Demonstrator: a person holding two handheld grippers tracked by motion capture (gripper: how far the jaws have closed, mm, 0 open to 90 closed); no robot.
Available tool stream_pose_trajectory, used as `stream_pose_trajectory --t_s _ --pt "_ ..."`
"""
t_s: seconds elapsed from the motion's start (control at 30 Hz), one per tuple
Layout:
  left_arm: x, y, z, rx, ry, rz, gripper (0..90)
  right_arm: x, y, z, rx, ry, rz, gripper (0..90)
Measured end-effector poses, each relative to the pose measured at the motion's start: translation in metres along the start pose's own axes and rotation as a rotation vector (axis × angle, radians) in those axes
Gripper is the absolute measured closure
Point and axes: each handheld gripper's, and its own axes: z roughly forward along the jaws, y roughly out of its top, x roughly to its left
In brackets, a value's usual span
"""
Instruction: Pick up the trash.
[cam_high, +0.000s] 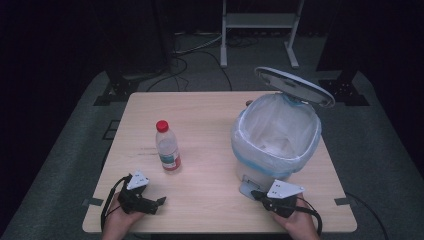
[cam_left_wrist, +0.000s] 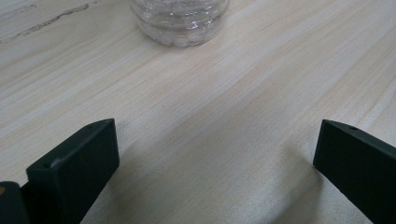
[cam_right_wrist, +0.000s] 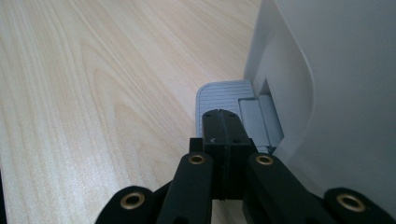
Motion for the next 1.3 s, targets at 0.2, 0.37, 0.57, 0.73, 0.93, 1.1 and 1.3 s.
stream_pose_trajectory --t_s 0.2,0.37,0.57,0.73,0.93,1.1,1.3 --pt "0.000 0.000 -0.001 -0.006 -0.008 0.003 0.0 -0.001 0.000 0.000 0.001 0.007 0.005 89.8" --pt "0.001 0.004 -0.006 -0.040 -0.010 0.006 0.0 -0.001 0.000 0.000 0.001 0.008 0.006 89.8" --pt "0.005 0.012 -0.007 -0.077 -0.009 0.013 0.0 -0.002 0.000 0.000 0.002 0.010 0.009 89.8" --pt "0.009 0.018 -0.008 -0.099 -0.011 0.006 0.0 -0.002 0.000 0.000 0.001 0.013 0.010 89.8" --pt "0.013 0.024 -0.009 -0.110 -0.017 0.017 0.0 -0.002 0.000 0.000 0.001 0.013 0.012 89.8" --pt "0.016 0.027 -0.007 -0.133 -0.023 0.011 0.0 -0.002 0.000 0.000 0.001 0.014 0.015 89.8" --pt "0.021 0.030 -0.006 -0.155 -0.040 0.009 0.0 -0.003 0.000 0.000 0.002 0.017 0.016 89.8"
